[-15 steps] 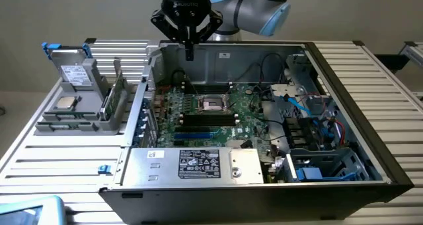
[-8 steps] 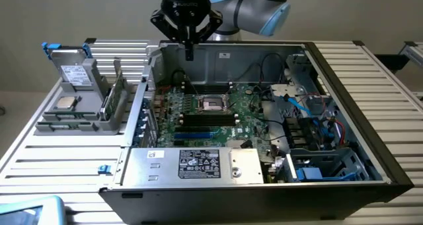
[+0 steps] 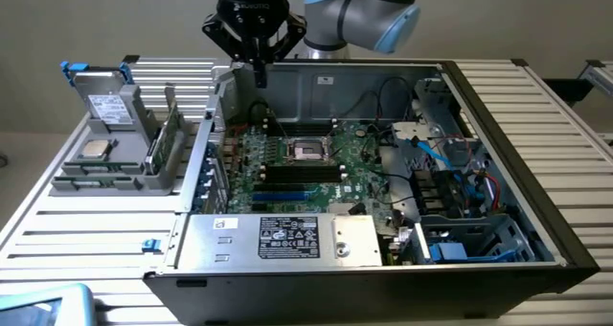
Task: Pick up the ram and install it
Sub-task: 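Reach for the ram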
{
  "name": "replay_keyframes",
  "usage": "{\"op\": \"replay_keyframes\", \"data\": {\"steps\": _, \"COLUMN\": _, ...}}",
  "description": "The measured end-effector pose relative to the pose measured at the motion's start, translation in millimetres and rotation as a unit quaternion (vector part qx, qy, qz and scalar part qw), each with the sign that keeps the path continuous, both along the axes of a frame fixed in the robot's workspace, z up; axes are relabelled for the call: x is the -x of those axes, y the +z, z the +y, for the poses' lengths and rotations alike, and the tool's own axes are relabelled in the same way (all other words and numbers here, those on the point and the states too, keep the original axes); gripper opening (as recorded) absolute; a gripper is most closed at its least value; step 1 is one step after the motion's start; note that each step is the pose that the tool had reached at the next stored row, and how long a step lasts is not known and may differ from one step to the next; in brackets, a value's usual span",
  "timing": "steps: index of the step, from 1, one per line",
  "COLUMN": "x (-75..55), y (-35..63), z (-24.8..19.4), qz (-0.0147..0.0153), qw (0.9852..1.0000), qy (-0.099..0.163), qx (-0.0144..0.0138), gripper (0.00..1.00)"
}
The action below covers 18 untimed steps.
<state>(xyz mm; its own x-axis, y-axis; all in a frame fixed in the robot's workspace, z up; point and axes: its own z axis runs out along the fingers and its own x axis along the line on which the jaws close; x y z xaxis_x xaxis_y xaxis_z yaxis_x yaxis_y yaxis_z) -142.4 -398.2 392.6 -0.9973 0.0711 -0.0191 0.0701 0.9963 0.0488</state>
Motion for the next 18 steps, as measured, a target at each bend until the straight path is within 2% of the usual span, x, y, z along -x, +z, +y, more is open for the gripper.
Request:
{"op": "replay_keyframes", "data": {"steps": 5, "x": 17.0, "y": 0.0, "z": 2.8, "qz": 0.0000, "qw": 1.0000, "qy": 0.000, "qx": 0.0000, "gripper": 0.11}}
{"op": "replay_keyframes", "data": {"steps": 11, "x": 37.1, "y": 0.0, "z": 11.0, "qz": 0.0000, "qw": 1.0000, "qy": 0.000, "qx": 0.0004, "gripper": 0.11}}
{"op": "replay_keyframes", "data": {"steps": 15, "x": 53.4, "y": 0.0, "z": 14.8, "qz": 0.0000, "qw": 1.0000, "qy": 0.000, "qx": 0.0004, "gripper": 0.11}}
{"op": "replay_keyframes", "data": {"steps": 18, "x": 66.9, "y": 0.0, "z": 15.9, "qz": 0.0000, "qw": 1.0000, "qy": 0.000, "qx": 0.0004, "gripper": 0.11}}
